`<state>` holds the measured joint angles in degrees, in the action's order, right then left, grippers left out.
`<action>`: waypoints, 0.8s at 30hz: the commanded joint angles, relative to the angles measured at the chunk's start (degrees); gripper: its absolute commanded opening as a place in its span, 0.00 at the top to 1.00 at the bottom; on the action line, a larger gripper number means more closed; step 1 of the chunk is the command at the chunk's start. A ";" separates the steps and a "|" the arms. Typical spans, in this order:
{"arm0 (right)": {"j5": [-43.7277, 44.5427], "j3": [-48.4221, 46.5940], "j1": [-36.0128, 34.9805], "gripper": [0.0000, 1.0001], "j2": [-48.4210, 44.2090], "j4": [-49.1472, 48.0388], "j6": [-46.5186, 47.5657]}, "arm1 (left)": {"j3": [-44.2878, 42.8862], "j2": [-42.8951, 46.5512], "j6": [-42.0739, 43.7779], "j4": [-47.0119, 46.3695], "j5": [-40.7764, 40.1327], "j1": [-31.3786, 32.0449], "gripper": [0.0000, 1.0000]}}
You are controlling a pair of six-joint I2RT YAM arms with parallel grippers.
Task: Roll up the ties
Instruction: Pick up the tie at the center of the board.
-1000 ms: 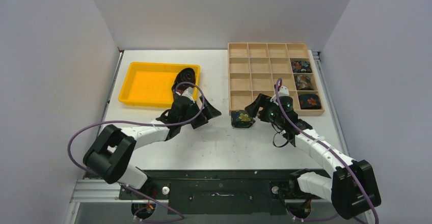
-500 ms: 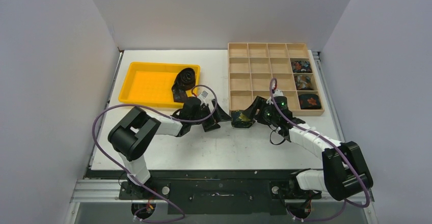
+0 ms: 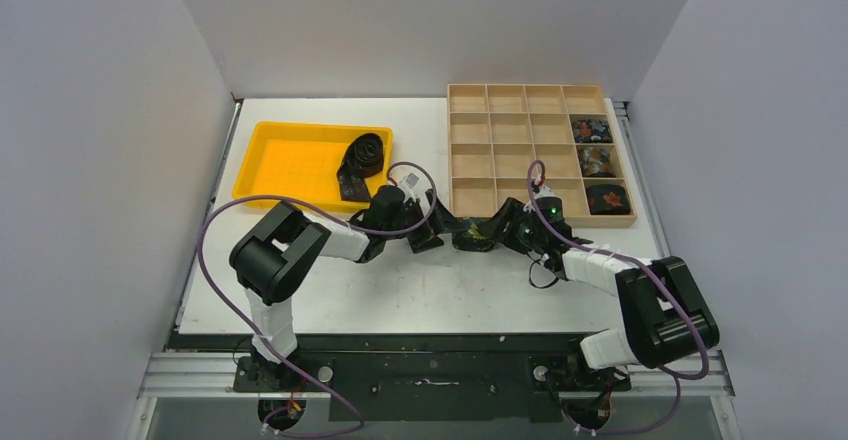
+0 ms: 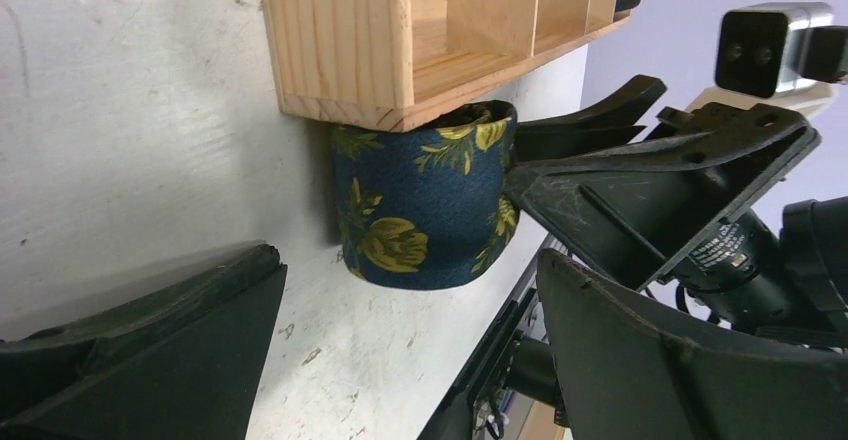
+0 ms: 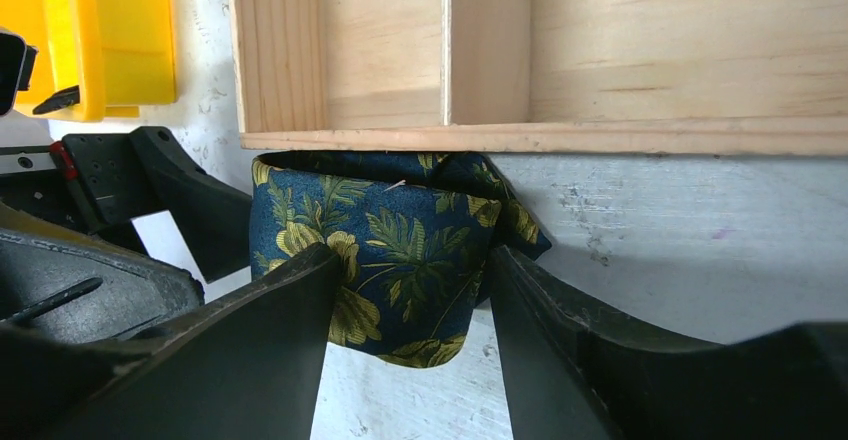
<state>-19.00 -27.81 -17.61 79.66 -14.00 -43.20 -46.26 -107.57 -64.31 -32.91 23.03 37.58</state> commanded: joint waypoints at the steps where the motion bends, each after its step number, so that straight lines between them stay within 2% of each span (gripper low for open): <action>1: -3.30 2.06 0.59 0.45 2.95 -6.19 -2.00 | -2.86 -1.72 -0.61 -3.57 1.20 0.71 0.04; 7: -4.59 3.47 0.97 0.49 4.88 -8.88 -2.93 | -4.56 -3.24 -0.31 -2.40 1.41 1.00 0.04; 14: -4.20 5.01 0.97 0.49 5.15 -9.61 -2.50 | -8.59 -3.65 3.91 9.66 -2.79 1.30 0.00; 16: -4.05 5.28 1.07 0.49 5.23 -9.75 -2.46 | -9.47 -4.03 4.71 11.04 -2.53 1.71 0.05; 24: -3.94 6.31 1.04 0.49 5.53 -11.02 -2.57 | -9.96 -6.36 2.52 5.89 2.27 3.72 0.11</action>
<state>-23.42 -23.29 -16.80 83.70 -25.71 -47.07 -55.31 -111.85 -61.76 -25.19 22.63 39.99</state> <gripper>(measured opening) 0.510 0.897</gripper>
